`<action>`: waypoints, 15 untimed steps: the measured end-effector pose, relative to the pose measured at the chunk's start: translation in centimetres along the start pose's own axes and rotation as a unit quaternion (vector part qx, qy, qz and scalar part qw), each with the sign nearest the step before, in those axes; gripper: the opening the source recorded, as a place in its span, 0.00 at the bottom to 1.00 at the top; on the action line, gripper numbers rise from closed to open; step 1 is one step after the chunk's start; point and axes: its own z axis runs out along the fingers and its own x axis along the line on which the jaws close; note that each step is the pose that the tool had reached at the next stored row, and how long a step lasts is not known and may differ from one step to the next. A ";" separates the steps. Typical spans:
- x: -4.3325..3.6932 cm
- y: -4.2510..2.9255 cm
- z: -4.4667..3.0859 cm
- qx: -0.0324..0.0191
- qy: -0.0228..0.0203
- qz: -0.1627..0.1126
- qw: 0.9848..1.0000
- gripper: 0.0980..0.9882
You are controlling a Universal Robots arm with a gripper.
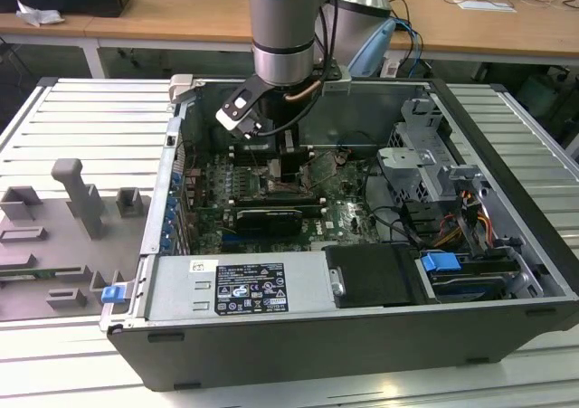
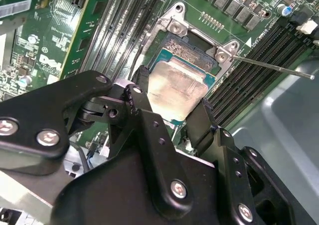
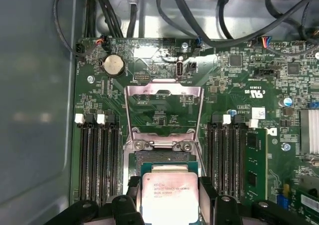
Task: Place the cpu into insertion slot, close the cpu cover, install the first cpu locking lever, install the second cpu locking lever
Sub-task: 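Place the cpu into insertion slot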
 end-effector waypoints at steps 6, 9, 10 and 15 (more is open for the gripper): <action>0.29 -0.16 1.00 0.000 0.000 0.000 1.000 0.50; 0.33 -0.20 1.30 0.000 0.000 0.003 1.000 0.50; 0.33 -0.22 1.39 0.000 0.000 0.005 1.000 0.50; 0.43 -0.34 2.02 0.000 -0.001 0.012 1.000 0.50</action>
